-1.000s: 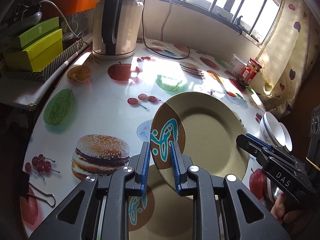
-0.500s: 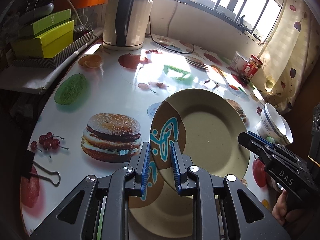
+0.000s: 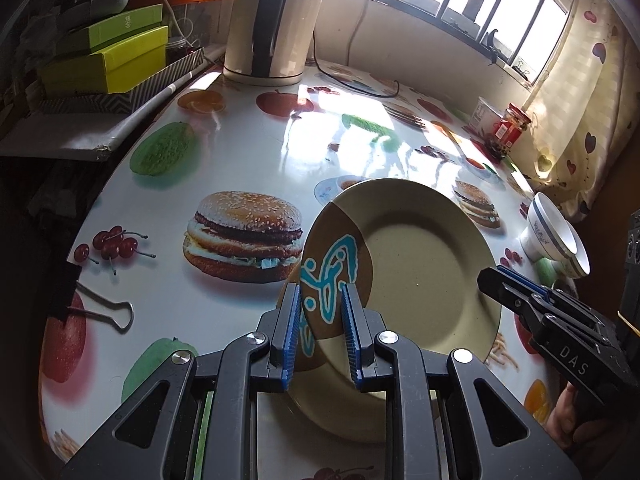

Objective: Organize plates and bowls
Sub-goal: 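Lift the held plate with the left gripper and carry it onto the stack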

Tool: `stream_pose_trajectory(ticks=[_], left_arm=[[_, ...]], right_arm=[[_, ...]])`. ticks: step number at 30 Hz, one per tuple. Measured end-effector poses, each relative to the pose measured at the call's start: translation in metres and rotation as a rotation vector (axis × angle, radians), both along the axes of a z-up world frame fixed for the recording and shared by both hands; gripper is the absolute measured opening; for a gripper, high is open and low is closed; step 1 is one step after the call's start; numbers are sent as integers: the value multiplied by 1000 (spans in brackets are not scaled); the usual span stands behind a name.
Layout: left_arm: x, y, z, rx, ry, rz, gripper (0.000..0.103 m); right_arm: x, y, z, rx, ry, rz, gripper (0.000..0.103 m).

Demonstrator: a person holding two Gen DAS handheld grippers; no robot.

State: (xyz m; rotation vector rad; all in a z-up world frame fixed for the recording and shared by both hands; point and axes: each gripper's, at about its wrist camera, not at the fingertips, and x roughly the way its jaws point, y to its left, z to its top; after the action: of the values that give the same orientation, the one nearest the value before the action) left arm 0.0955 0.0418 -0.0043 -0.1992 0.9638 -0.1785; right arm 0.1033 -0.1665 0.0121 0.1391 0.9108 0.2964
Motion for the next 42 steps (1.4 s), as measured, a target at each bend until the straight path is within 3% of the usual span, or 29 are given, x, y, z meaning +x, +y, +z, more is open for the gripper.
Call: stream_pose_trajectory(ticks=[42], left_arm=[[-22, 9, -11, 9, 26, 32, 22]], right_arm=[[-19, 12, -18, -18, 40, 37, 19]])
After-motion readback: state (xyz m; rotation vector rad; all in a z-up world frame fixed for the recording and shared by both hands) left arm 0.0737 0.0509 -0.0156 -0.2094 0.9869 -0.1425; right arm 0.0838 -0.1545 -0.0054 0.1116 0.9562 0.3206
